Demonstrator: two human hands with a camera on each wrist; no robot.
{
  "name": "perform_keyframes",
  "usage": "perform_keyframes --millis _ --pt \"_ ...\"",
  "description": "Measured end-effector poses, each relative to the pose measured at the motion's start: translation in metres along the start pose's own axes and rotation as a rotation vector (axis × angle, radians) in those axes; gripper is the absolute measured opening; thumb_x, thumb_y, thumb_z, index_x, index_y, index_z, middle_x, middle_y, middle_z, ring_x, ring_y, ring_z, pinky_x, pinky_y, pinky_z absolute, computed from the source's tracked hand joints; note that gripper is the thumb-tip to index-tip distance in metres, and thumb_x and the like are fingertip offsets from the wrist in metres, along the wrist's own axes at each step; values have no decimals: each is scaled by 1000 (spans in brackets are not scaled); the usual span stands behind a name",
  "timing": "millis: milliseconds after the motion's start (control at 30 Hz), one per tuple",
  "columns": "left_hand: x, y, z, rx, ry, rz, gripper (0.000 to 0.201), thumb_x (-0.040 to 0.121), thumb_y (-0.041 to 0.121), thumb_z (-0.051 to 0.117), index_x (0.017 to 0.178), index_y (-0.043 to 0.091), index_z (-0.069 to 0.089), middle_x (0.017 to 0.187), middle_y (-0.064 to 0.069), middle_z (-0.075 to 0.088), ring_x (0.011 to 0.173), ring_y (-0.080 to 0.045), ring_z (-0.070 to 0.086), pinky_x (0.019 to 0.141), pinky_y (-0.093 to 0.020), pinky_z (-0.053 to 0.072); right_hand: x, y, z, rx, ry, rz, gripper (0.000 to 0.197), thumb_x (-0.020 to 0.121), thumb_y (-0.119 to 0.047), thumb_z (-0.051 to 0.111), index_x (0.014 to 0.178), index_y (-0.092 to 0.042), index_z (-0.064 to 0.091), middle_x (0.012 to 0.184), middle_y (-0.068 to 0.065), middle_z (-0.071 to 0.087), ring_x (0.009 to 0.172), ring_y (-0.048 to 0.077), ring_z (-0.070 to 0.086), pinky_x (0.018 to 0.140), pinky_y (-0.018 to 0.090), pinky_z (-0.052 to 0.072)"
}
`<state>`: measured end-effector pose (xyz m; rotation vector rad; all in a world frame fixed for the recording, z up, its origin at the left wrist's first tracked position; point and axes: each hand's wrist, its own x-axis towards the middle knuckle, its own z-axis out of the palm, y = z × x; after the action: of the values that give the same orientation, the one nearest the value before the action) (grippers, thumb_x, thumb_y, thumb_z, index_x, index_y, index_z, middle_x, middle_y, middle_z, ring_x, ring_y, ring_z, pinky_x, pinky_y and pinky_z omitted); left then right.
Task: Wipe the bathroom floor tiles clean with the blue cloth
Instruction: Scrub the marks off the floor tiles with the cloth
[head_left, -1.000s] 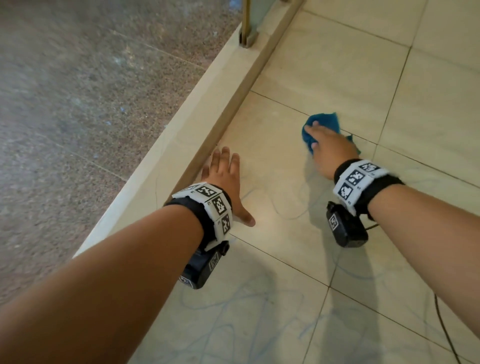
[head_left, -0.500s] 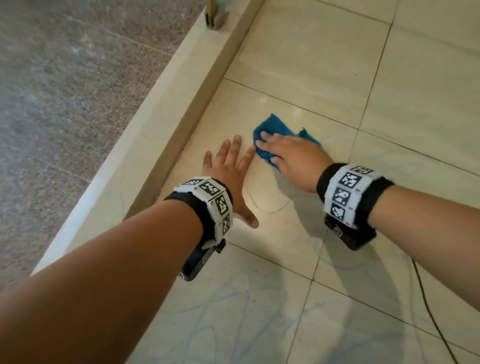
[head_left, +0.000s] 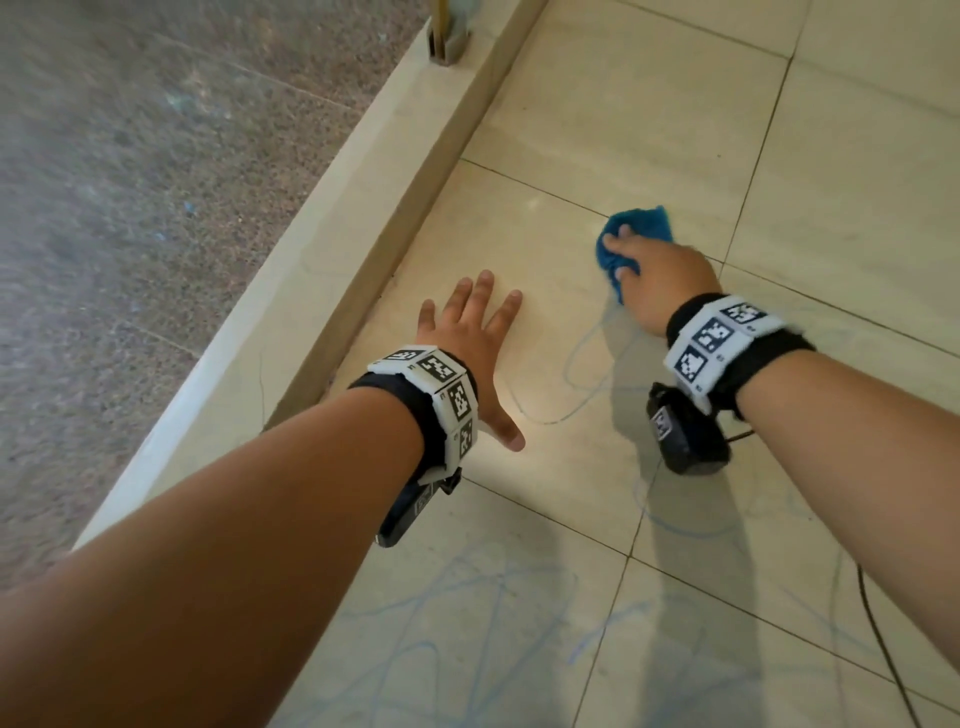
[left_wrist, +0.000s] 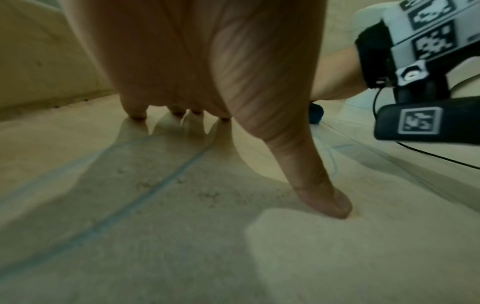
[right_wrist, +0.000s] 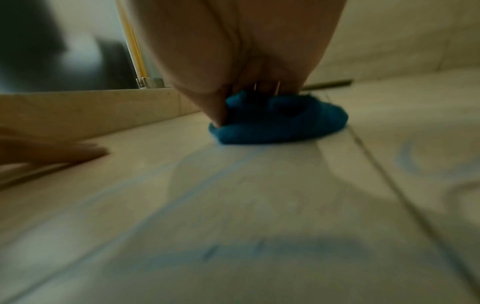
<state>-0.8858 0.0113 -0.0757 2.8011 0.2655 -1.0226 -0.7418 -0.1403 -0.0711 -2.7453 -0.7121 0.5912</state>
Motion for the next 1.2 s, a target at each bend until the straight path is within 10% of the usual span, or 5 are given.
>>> perform_keyframes --millis 333,533,700,900,1200 --pt "-43 -21 5 -8 -20 -47 143 53 74 76 147 35 -25 151 -16 -38 144 -35 -23 118 -57 0 -27 -25 11 -113 -84 -49 47 100 -13 34 146 -22 31 157 -2 17 137 26 31 107 31 25" --pt "-63 -39 30 -33 -81 -75 143 55 75 74 142 38 -34 148 -22 -40 142 -38 -25 117 -54 -1 -55 -79 49 -207 -261 -583 50 97 -13 41 144 -27 34 156 -10 20 142 14 23 113 29 18" --pt "-68 -43 36 -111 -47 -70 144 55 72 76 144 35 -31 151 -15 -37 144 -30 -24 117 -49 0 -27 -61 36 -87 -94 -136 49 97 -10 39 145 -21 33 156 -3 19 138 25 30 109 32 25" --pt "-54 -39 27 -96 -19 -128 147 58 70 77 147 17 -27 154 -13 -32 146 -27 -21 118 -47 3 -68 -82 64 -211 -160 -576 49 98 -16 40 144 -30 33 155 -9 22 140 17 26 110 32 22" --pt "-52 -38 29 -94 -30 -125 150 57 66 80 146 15 -29 153 -14 -34 145 -28 -23 118 -45 0 -69 -77 63 -153 -129 -486 49 96 -13 43 143 -27 37 154 -8 25 138 18 29 112 33 24"
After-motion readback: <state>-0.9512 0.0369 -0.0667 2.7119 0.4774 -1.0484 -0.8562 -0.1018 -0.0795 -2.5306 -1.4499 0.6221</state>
